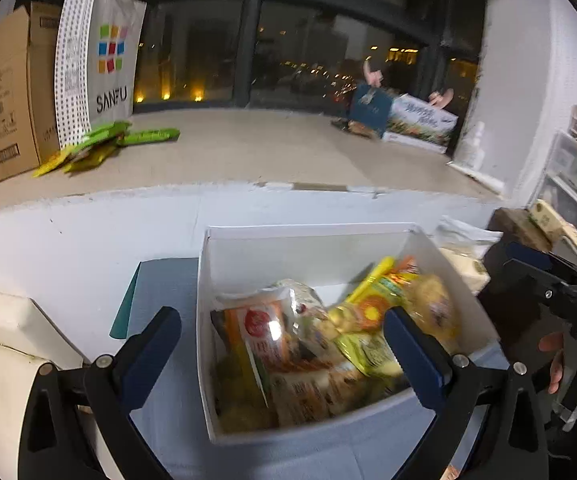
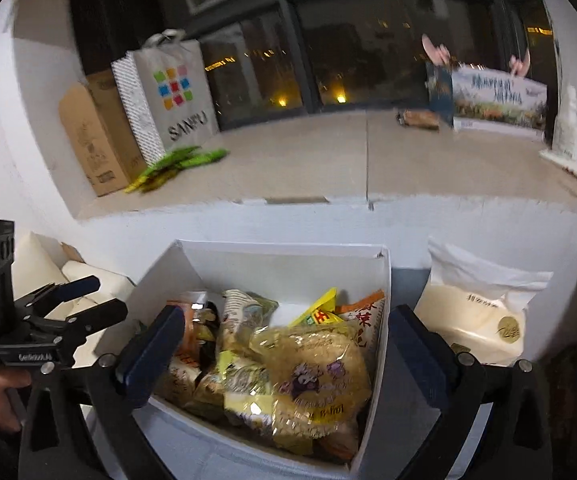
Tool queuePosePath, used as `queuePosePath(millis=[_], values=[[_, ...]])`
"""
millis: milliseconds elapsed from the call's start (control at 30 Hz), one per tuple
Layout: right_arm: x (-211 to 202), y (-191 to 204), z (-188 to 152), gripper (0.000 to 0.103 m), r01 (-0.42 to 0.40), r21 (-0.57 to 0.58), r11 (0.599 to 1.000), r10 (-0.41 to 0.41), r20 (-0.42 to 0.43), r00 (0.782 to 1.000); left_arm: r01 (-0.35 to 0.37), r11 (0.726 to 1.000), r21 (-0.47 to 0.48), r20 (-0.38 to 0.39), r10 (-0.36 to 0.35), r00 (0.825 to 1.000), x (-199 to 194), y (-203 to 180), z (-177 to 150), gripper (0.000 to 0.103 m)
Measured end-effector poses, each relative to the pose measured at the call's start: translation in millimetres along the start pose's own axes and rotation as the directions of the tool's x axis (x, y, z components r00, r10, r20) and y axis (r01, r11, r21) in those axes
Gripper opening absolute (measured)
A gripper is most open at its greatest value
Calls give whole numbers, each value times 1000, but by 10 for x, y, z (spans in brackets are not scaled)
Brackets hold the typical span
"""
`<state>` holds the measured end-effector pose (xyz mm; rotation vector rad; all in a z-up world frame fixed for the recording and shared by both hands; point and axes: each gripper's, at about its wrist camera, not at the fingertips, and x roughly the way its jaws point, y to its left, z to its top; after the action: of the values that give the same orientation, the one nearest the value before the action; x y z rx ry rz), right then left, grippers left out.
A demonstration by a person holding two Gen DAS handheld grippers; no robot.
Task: Organize snacks
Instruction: 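Grasp the round bread pack with the right tool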
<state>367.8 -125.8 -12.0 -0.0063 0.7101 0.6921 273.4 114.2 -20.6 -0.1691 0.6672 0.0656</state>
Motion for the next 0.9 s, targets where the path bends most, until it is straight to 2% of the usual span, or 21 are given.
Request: queuePosePath(millis=[167,400,467,567,733,900], values=[[-519,227,-239,103,33,-100,994,-25,76,997,-36,999,38,84,33,996,-608,-198,-287,103],[-1289,459,-751,103,51,-176,983,-23,158,987,50,999,6,142,-50,989,-1372,-415,-826,103],[-1459,486,-912,103,63,-180,982,-31,174,984,55,998,7,157,-55,986,-1509,-464,-960,103],[-1659,491,-1201,103,54,-171,984,-24,170,985,74,997,2,164,-73,984,-1680,-526,-1209,103],[-1791,448,-1734,103,34,-131,991,-19,116,993,83,996,-19,140,-80,987,-1829,-582,-1619,103],[-1782,350,-2141,103,31,-94,995,-27,49,998,73,997,-15,132,-70,989,-1872,-602,-1740,103]])
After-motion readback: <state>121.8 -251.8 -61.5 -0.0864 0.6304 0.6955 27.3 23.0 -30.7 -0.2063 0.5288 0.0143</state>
